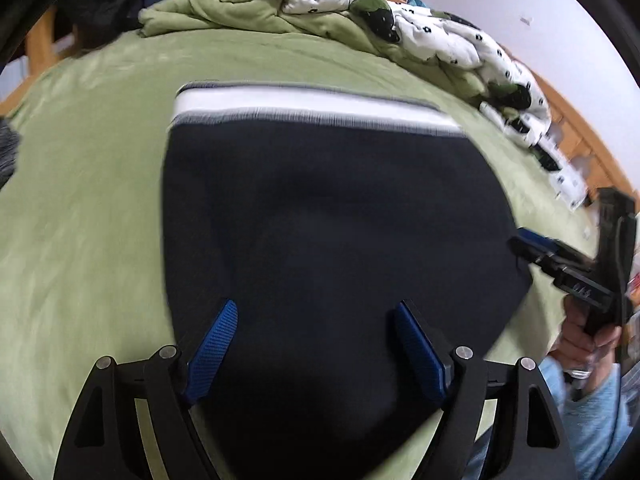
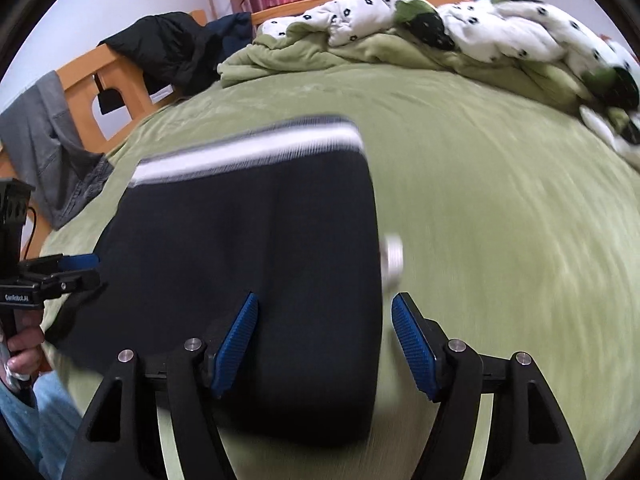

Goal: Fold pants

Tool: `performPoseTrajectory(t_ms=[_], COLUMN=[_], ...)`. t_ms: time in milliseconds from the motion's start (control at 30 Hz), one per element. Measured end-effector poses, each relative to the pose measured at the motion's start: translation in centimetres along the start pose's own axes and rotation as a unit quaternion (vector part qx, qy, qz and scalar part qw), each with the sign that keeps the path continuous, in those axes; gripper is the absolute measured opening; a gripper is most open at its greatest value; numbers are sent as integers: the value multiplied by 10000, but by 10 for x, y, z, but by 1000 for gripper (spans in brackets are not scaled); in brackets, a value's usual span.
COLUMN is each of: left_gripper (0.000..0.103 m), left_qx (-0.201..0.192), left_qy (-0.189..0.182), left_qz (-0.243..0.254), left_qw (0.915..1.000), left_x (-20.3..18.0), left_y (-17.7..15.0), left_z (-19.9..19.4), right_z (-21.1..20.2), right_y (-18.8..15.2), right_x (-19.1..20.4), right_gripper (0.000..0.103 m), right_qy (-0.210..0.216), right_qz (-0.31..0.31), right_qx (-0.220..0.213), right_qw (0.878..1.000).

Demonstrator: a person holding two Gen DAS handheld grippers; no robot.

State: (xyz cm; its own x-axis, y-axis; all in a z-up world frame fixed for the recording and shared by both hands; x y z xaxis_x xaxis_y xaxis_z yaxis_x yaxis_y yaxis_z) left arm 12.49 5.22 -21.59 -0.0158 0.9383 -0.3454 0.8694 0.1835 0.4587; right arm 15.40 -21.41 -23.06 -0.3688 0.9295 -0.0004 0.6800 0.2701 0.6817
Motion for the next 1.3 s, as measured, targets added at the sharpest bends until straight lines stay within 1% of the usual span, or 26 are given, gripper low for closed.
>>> performPoseTrajectory(t_ms=[67, 100, 167, 233, 267, 333, 400, 467, 533, 567, 600, 633, 667, 700, 733, 800, 833, 867, 900, 967, 1033, 1133, 1167, 1200, 1233, 1300], left_gripper=[79, 79, 79, 79, 79, 77, 77, 75, 75, 73, 66, 47, 33, 17, 14, 12, 12, 12, 12, 12, 14, 15, 19, 29, 43, 59], left_qx=[-302, -452, -568, -418, -248, -29, -161, -288, -351, -374, -419, -462, -525, -520, -669, -1035, -1068, -988, -769, -657, -693, -678, -778, -955, -1157, -1401], left_qy=[142, 226, 310, 287, 351, 678, 834, 992, 1172, 1320, 1471, 1503, 1451, 1337, 1350, 868, 744, 691, 730, 731, 693, 332, 198, 89, -57, -288], left_qz=[96, 132, 182, 135, 84, -3, 131, 290, 526, 686, 934, 1061, 1246, 1291, 1187, 655, 435, 206, 84, 57, 100, -171, -271, -346, -368, -354], left_qw=[9994, 9986, 9977, 9986, 9990, 9977, 9963, 9942, 9911, 9882, 9838, 9819, 9801, 9812, 9814, 9887, 9905, 9925, 9943, 9951, 9951, 9970, 9964, 9948, 9926, 9891], left_x=[3, 4, 7, 14, 20, 37, 46, 47, 42, 36, 30, 26, 19, 14, 13, 15, 20, 28, 36, 43, 44, 45, 44, 41, 34, 20], left_y=[-22, -30, -42, -54, -59, -69, -72, -71, -71, -70, -69, -70, -67, -66, -60, -49, -47, -49, -56, -67, -75, -71, -67, -57, -45, -23], left_z=[-16, -25, -37, -40, -38, -33, -38, -44, -44, -41, -38, -37, -35, -35, -39, -58, -60, -58, -48, -39, -48, -66, -76, -85, -94, -99], right_z=[-5, -8, -17, -28, -31, -37, -44, -48, -49, -47, -46, -46, -45, -45, -44, -44, -46, -48, -49, -55, -57, -58, -58, -56, -53, -45], right_y=[-22, -35, -44, -47, -47, -43, -36, -32, -31, -30, -30, -31, -32, -34, -35, -35, -35, -36, -36, -36, -31, -20, -14, -7, 0, 14], right_x=[5, 5, 6, 12, 15, 24, 38, 48, 56, 59, 59, 61, 63, 64, 66, 66, 65, 65, 65, 61, 55, 44, 40, 37, 35, 31], right_gripper=[69, 68, 67, 65, 65, 65, 65, 64, 64, 64, 64, 64, 64, 64, 64, 64, 64, 64, 64, 64, 64, 64, 64, 64, 65, 65], right_qy=[-103, -248, -278, -231, -341, -642, -1091, -1438, -1607, -1574, -1501, -1385, -1302, -1271, -1270, -1352, -1355, -1286, -1190, -897, -736, -683, -688, -709, -720, -649], right_qz=[95, 313, 724, 995, 987, 709, 114, -334, -540, -552, -526, -484, -465, -472, -518, -641, -657, -625, -571, -360, -222, -124, -123, -140, -157, -155], right_qx=[130, 253, 118, 43, 69, 100, 112, 107, 139, 146, 142, 131, 135, 146, 166, 176, 149, 115, 77, -66, -207, -374, -444, -505, -556, -661], right_qw=[9998, 9989, 9969, 9948, 9945, 9954, 9939, 9890, 9854, 9859, 9872, 9891, 9903, 9907, 9904, 9886, 9885, 9897, 9912, 9953, 9968, 9969, 9966, 9961, 9957, 9956])
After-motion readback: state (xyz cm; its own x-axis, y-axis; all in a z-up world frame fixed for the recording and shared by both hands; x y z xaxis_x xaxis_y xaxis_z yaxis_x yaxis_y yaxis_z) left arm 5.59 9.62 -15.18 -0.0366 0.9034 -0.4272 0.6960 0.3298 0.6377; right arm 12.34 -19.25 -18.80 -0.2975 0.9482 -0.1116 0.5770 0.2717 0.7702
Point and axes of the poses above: each gripper's, at about its wrist camera, not at the fingertips, and z roughly the way its jaws point, x to its left, y to its top, the point moved 8 cm from there along z, roughly the way its jaws point, and after that the axes turned 14 degrees about -z, right-handed, at the moved point
